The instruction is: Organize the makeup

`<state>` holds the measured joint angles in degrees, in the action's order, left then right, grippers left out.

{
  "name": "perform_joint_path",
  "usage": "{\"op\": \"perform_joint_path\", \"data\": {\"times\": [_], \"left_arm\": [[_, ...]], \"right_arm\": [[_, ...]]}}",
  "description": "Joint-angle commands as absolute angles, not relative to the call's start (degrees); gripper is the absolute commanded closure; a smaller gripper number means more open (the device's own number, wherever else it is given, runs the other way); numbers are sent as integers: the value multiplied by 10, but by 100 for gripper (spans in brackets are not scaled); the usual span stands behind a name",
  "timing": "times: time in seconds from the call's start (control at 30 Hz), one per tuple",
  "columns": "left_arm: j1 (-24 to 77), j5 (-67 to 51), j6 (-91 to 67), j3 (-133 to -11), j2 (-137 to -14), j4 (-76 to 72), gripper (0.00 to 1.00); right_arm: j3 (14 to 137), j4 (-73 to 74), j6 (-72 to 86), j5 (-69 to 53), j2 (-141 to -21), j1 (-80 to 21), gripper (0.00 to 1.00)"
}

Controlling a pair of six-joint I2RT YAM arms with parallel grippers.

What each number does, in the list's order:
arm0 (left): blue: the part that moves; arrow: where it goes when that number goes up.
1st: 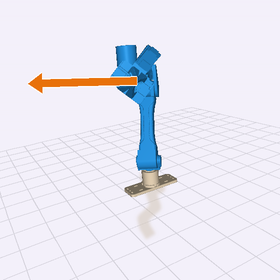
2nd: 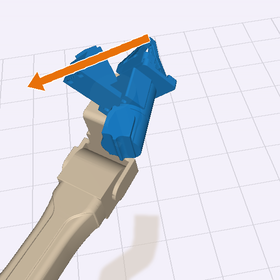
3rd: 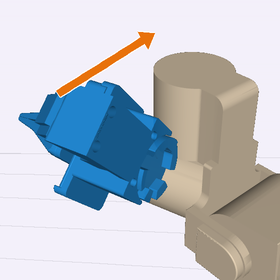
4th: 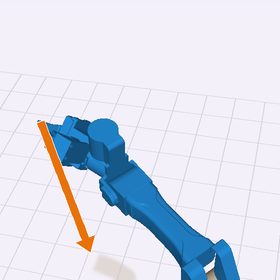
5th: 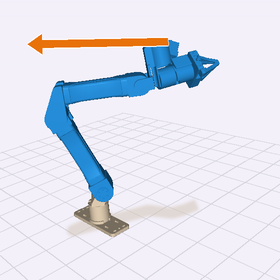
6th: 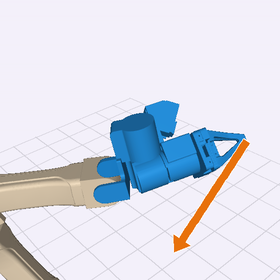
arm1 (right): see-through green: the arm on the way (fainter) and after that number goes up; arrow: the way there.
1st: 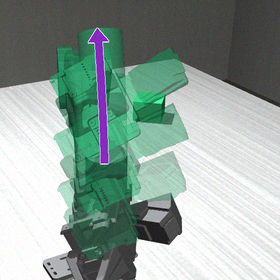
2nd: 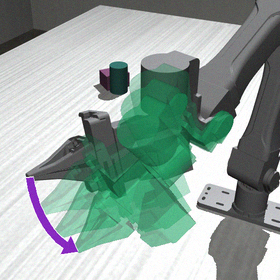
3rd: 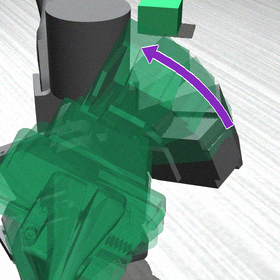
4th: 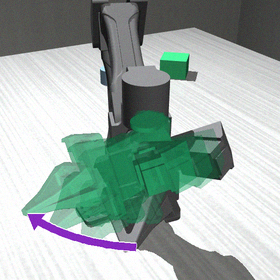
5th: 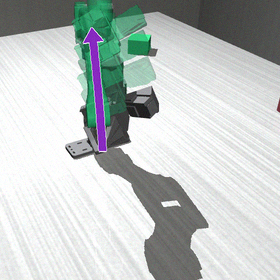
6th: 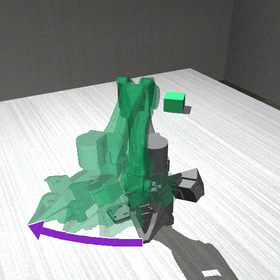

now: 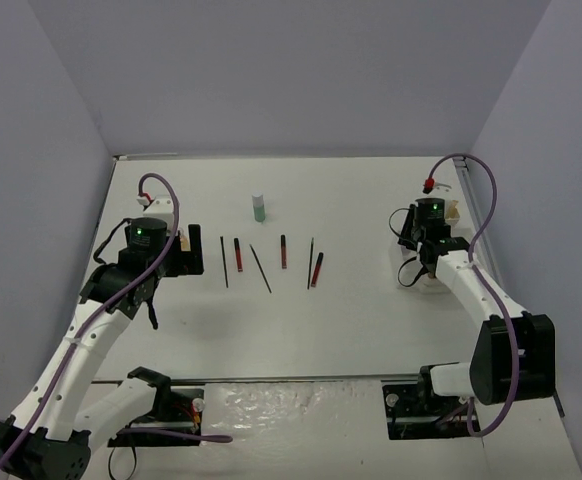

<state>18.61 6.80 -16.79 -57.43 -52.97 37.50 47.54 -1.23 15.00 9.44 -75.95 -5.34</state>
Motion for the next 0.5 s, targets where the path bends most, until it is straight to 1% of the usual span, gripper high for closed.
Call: {"op": "perform_joint_path", "data": {"times": [0.0,0.37,0.47], "left_arm": [[181,66,-175,-591,-523,357,3],[181,69,-176,-590,-526,357,3],[181,69,-177,-590,-527,358,3]], "right_arm": [[467,-83,153,144,-768,-56,100],[446,-107,156,167,-801,-56,100],[442,-109,157,169,-807,-55,95]]}}
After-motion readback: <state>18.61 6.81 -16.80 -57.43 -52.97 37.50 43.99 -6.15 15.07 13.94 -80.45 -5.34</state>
